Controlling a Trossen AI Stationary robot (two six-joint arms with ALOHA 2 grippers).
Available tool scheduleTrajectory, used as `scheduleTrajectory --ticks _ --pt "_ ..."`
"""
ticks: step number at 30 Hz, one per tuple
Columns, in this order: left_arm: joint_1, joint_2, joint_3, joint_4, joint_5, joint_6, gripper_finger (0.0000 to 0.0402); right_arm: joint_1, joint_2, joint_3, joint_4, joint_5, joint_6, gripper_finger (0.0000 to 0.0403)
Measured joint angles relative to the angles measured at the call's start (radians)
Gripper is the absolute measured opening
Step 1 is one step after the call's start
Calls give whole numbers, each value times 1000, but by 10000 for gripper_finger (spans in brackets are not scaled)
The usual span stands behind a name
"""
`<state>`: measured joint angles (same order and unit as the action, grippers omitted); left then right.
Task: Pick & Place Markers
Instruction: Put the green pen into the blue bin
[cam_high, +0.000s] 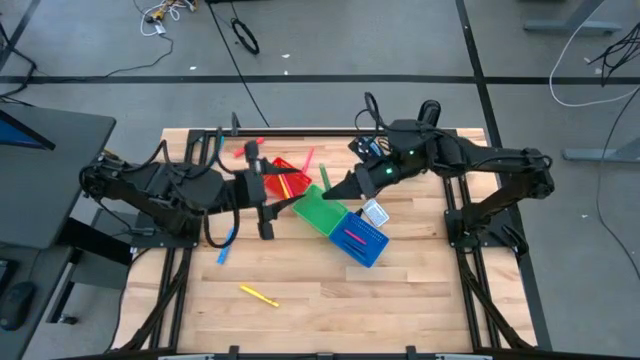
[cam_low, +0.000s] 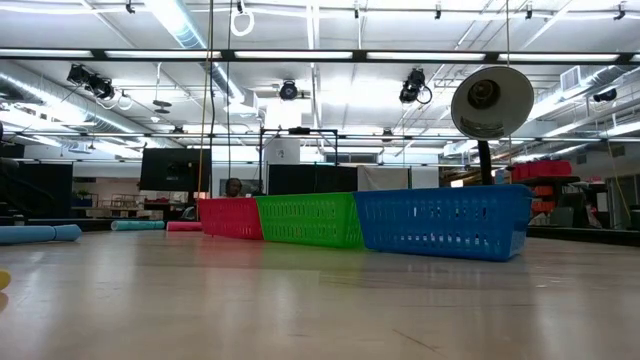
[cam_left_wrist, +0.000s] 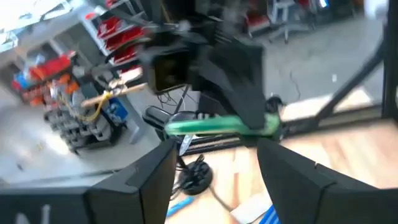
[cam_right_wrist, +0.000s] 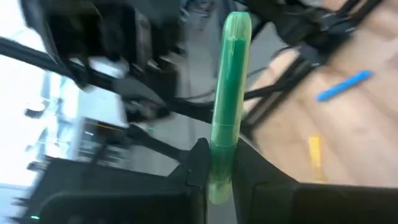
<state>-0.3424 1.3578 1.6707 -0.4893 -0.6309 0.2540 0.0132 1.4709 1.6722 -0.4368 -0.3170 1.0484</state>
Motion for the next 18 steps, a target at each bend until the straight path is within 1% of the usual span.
scheduleTrajectory --ticks 4,8,18 --pt "0 -5 0 -3 0 -119 238 -7 -30 0 -156 52 -125 29" --pt "4 -5 0 -5 2 -194 237 -9 -45 0 -323 126 -201 29" --pt "5 -5 0 -5 -2 -287 237 -9 -38 0 -642 228 -356 29"
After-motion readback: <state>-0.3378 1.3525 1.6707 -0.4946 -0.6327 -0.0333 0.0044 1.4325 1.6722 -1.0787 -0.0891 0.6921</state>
